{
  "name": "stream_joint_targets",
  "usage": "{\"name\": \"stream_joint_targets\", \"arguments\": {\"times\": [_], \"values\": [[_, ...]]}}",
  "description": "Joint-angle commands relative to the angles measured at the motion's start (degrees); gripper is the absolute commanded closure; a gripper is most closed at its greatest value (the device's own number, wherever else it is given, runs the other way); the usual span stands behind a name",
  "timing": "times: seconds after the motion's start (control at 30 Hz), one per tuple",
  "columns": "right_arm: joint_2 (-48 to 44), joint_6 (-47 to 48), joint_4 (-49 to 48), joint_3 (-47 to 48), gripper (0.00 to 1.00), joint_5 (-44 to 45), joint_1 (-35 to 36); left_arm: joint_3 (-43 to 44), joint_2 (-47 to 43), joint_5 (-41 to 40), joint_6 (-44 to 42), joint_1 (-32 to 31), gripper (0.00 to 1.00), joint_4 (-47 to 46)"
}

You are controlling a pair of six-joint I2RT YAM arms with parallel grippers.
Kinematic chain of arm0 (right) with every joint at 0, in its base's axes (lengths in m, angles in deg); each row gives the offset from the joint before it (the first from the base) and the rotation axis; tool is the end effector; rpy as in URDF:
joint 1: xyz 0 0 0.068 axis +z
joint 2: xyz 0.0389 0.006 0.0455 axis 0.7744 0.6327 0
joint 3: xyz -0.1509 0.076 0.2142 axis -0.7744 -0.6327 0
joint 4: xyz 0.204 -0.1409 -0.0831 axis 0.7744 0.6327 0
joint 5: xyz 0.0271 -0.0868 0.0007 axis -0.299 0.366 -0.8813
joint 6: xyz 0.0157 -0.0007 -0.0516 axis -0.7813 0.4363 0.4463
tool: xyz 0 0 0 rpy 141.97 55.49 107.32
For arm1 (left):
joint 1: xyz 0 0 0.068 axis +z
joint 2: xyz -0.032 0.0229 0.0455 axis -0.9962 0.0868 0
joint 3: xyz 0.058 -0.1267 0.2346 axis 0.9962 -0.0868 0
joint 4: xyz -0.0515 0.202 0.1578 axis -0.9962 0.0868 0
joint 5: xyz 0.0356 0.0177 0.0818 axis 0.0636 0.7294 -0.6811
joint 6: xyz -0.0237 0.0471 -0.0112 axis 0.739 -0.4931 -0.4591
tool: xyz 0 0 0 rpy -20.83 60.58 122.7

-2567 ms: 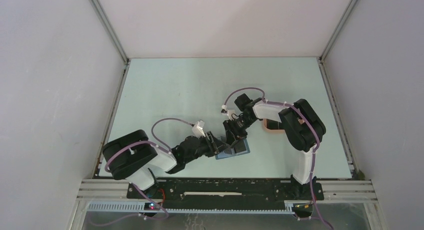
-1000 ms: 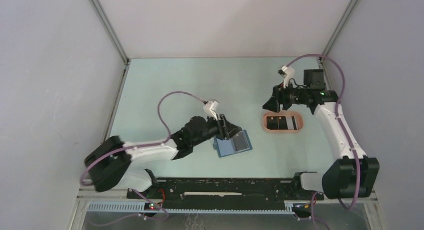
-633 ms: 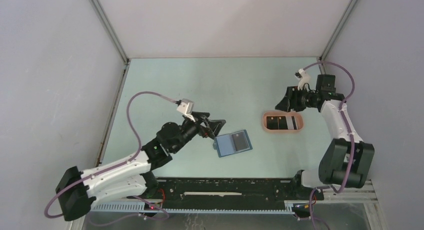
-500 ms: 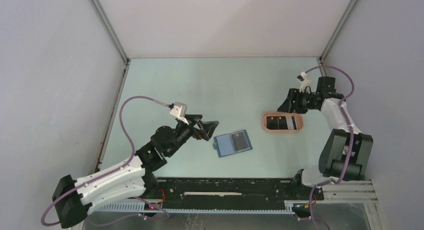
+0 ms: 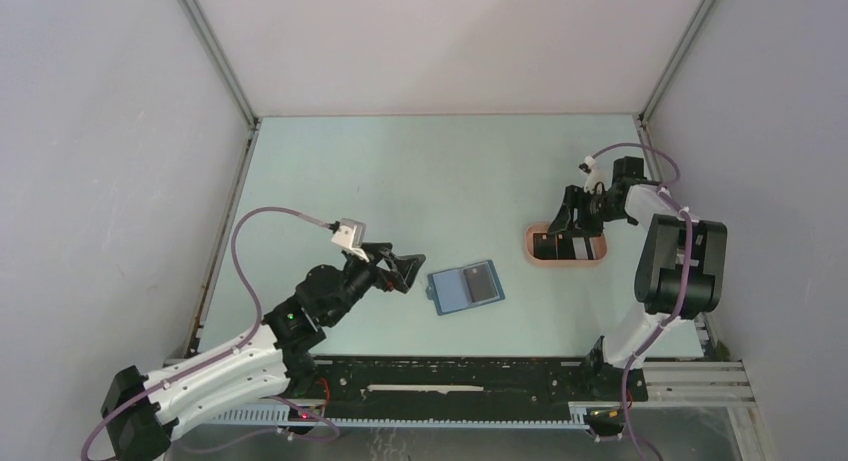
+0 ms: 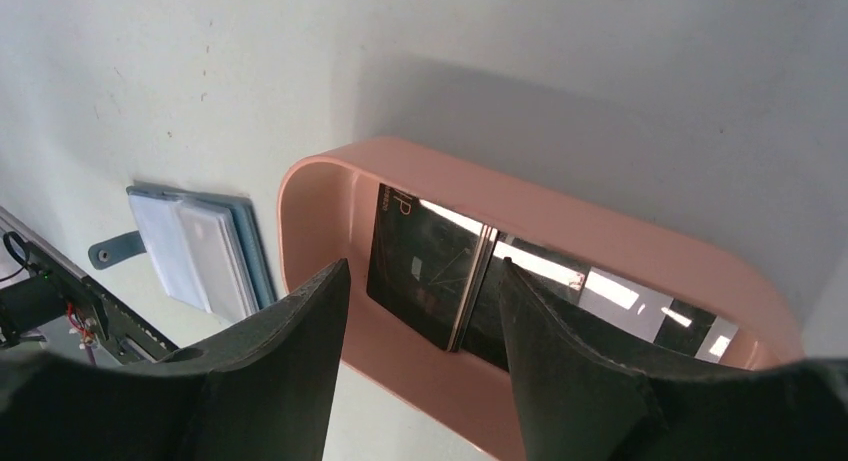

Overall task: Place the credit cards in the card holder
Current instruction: Pick up the credit card from the storage box.

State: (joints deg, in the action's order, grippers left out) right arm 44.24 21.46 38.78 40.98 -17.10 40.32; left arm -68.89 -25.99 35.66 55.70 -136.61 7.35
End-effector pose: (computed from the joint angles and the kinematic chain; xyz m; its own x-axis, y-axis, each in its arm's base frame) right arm 0.3250 -0.0383 0.1814 -0.9078 0.0458 -0.4168 -0.1874 0.8448 0.5012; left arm 0.1118 -0.1258 0.2470 -0.2990 -0.3293 -0.8957 0.5087 0.7391 -0.4415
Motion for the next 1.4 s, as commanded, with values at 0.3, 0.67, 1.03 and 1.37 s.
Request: {"name": "stream_joint_targets", "arguments": {"times": [0.3, 0.67, 1.03, 1.37], "values": [[6.46, -1.77, 1.11, 4.25, 0.36, -1.65, 1.15, -2.15, 1.73, -0.14, 1.61, 0.59, 0.00, -3.35], [8.92, -0.96, 2.64, 4.76, 0.37, -5.41, 2.44, -2.68, 2.45, 0.23, 2.60, 0.70, 0.00, -4.20], [8.78, -0.91, 3.39, 4.93, 0.38, -12.54, 3.05, -2.73, 3.03, 0.57, 3.07, 0.75, 0.00, -4.80], [6.99, -0.45, 3.93, 4.94, 0.39, -18.92, 2.70, -2.55, 3.40, 0.64, 3.40, 0.71, 0.00, -4.97]]}}
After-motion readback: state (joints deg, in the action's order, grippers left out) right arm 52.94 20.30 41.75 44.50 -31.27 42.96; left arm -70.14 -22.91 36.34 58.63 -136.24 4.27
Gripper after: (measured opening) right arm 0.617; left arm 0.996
